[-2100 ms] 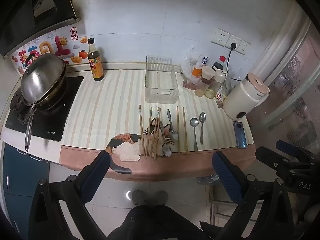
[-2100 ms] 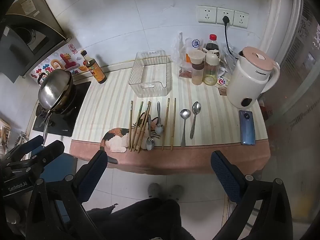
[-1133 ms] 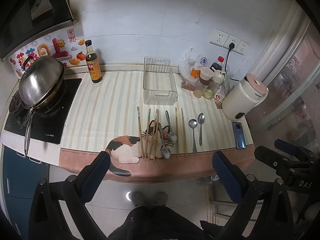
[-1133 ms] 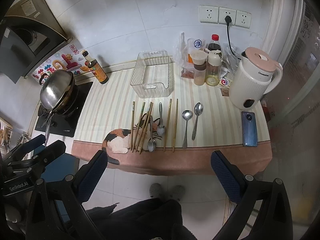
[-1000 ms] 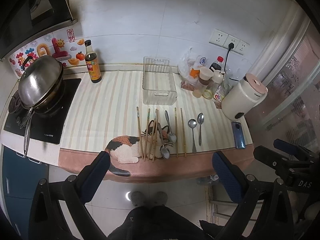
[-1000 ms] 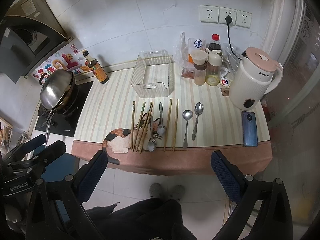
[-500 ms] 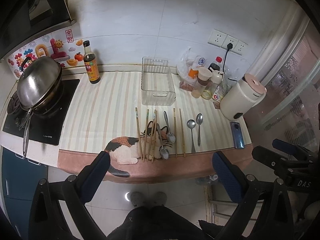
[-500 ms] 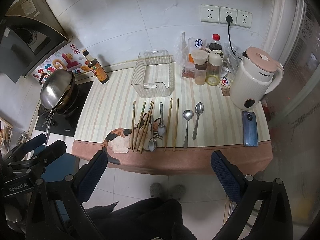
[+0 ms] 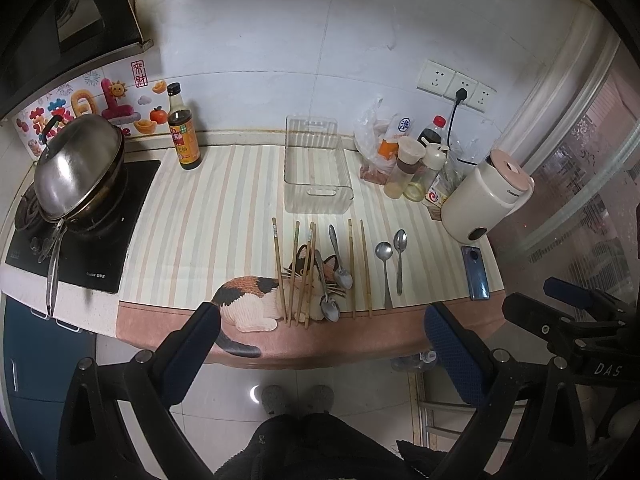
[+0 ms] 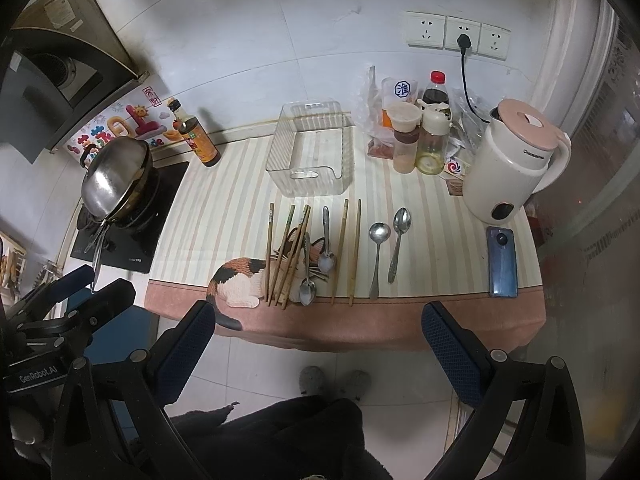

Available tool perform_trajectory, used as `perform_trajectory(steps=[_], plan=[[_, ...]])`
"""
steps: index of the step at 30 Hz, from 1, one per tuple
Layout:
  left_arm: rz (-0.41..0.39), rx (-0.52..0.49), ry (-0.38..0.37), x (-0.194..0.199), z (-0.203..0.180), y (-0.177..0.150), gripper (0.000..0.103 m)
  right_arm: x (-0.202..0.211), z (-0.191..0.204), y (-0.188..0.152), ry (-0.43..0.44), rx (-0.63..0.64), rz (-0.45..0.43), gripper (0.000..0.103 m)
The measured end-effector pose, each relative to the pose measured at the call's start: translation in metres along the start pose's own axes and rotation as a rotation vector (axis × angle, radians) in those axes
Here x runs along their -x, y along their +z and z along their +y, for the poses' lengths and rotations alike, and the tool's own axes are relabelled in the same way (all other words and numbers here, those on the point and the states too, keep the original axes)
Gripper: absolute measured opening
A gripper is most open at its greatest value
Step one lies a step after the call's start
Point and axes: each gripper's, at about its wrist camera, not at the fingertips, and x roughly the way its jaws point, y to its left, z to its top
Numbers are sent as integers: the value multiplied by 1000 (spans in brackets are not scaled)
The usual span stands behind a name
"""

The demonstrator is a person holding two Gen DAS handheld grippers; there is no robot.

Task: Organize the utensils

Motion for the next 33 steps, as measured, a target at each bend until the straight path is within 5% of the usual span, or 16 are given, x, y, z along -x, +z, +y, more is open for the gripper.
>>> perform_trajectory(steps=[33], plan=[[-5,1,-7,2,9,-1,103,2,15,0,8,8,-1,103]])
